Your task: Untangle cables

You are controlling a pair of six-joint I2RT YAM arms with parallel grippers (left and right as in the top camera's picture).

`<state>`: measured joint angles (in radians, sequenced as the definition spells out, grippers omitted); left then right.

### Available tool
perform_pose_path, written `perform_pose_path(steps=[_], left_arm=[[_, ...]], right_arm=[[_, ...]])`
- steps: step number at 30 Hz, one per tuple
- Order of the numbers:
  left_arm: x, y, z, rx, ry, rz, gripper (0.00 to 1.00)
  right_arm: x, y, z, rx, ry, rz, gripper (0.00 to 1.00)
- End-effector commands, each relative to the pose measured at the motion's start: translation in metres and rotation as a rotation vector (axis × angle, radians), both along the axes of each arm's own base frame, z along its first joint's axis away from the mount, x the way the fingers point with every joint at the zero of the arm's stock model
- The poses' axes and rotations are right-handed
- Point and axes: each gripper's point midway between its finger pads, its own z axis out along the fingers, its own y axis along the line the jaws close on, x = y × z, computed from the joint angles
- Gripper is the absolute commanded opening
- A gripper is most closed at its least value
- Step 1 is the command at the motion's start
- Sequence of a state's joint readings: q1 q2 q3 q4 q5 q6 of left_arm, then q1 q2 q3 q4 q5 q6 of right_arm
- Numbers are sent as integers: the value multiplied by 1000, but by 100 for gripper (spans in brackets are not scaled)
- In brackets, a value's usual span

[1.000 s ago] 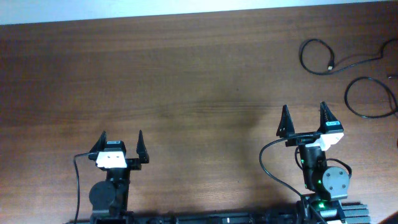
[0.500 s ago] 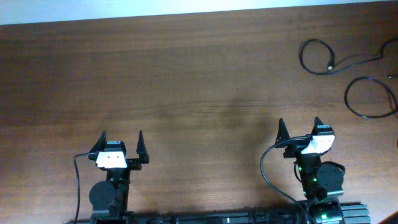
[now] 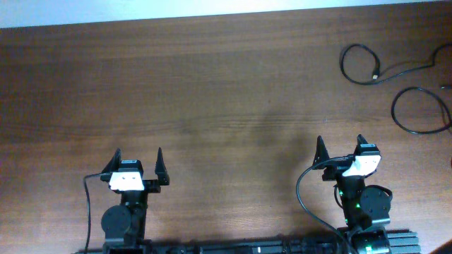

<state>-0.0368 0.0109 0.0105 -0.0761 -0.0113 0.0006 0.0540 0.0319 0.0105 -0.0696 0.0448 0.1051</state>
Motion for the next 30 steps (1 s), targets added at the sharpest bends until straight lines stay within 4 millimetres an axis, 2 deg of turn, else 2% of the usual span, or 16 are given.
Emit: perform_pose_path(steps=[1,30], left_arm=[[0,0,-1,14,3,-6,99],[0,0,-1,14,3,-6,99]], right_arm=[[0,-3,-2,0,4,-18,99],[-1,-6,-2,-10,0,-27,99]])
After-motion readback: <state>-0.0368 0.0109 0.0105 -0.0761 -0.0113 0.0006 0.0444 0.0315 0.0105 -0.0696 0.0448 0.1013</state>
